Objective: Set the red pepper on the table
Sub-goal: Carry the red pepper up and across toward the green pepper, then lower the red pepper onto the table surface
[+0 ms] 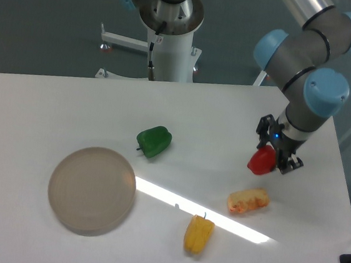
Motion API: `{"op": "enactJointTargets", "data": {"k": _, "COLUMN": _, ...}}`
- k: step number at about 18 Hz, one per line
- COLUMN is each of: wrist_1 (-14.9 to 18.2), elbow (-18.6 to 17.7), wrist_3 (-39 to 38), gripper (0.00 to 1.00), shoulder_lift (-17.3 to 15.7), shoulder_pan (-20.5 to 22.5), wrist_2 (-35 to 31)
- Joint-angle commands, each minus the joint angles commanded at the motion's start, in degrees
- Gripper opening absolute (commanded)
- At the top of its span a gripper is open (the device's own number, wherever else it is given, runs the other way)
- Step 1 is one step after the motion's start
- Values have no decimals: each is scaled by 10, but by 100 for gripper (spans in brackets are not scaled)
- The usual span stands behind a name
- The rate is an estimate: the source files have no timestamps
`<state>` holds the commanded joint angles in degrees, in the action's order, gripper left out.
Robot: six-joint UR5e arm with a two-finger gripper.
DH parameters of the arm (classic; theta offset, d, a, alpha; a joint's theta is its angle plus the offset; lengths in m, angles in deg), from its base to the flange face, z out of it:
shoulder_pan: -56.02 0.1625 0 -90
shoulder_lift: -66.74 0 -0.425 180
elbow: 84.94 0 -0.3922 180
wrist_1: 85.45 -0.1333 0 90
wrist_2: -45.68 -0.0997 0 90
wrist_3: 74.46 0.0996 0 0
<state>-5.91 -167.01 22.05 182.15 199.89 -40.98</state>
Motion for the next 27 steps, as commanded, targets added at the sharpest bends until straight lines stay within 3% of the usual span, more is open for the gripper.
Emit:
{"op": "enactJointTargets", "data": {"k": 4, "wrist_1": -20, "elbow": -30, "wrist_3": 0, "gripper": 58, "shoulder_lift": -2, "shoulder_pan": 2, "wrist_2": 14}}
{"op": "enactJointTargets", "data": {"k": 6, "wrist_1": -46, "elbow": -34, "wrist_3": 27, "gripper": 58, "shoulder_lift": -1, "shoulder_pan": 4, "wrist_2": 22}}
{"op": "enactJointTargets", "data": {"k": 8, "wrist_1": -84, "elbow": -62, "wrist_3": 76, "gripper": 58, "shoulder_lift": -2, "shoulder_pan": 7, "wrist_2": 27}}
{"op": "enactJointTargets", "data": {"k": 10, "wrist_1": -93, "elbow": -63, "wrist_3": 85, "gripper": 58, "shoulder_lift": -2, "shoulder_pan": 6, "wrist_2": 34}}
{"op": "enactJointTargets", "data": {"k": 27, "wrist_1": -115, "elbow": -90, "wrist_3": 88, "gripper": 58, "shoulder_lift": -1, "shoulder_pan": -4, "wrist_2": 34}}
